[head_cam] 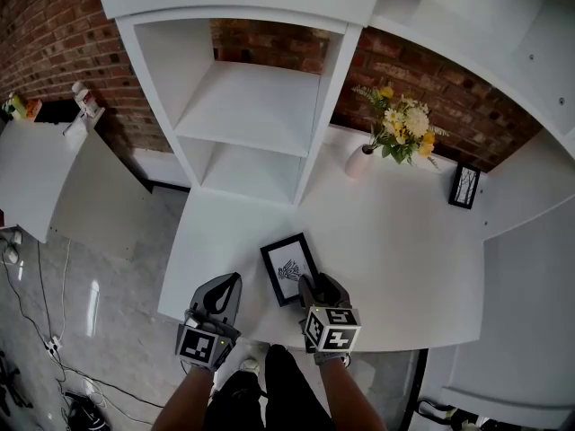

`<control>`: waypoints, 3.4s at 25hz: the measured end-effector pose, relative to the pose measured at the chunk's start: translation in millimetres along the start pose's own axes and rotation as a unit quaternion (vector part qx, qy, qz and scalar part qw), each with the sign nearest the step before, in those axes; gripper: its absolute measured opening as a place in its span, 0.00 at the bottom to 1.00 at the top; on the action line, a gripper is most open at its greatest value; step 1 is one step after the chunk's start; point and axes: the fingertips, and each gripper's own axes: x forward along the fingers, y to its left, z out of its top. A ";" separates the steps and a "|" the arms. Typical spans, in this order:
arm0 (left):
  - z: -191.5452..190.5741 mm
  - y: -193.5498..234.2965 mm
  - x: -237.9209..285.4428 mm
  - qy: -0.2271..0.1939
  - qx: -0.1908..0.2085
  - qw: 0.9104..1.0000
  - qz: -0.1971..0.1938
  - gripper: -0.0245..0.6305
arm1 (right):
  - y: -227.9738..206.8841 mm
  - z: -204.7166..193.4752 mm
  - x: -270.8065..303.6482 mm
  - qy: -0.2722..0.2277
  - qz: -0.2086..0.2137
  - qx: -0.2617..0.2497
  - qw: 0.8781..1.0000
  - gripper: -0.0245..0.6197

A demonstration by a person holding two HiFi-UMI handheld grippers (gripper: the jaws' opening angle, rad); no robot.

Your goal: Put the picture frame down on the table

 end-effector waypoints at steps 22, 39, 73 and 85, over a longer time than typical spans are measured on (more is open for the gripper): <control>-0.6 4.5 -3.1 0.001 -0.008 1.000 0.012 0.03 | -4.9 -6.4 3.8 0.010 -0.003 -0.034 0.999 0.31; 15.4 -5.3 -0.5 -0.014 -0.009 1.000 -0.005 0.03 | 0.6 41.0 -51.3 -0.113 0.013 -0.093 0.989 0.04; 63.9 -21.1 -35.8 -0.062 -0.018 0.997 -0.029 0.03 | 24.9 83.7 -145.4 -0.221 0.035 -0.125 0.967 0.04; 81.7 -18.7 -43.7 -0.087 -0.016 0.996 -0.031 0.03 | 36.8 101.5 -158.7 -0.245 0.039 -0.138 0.959 0.04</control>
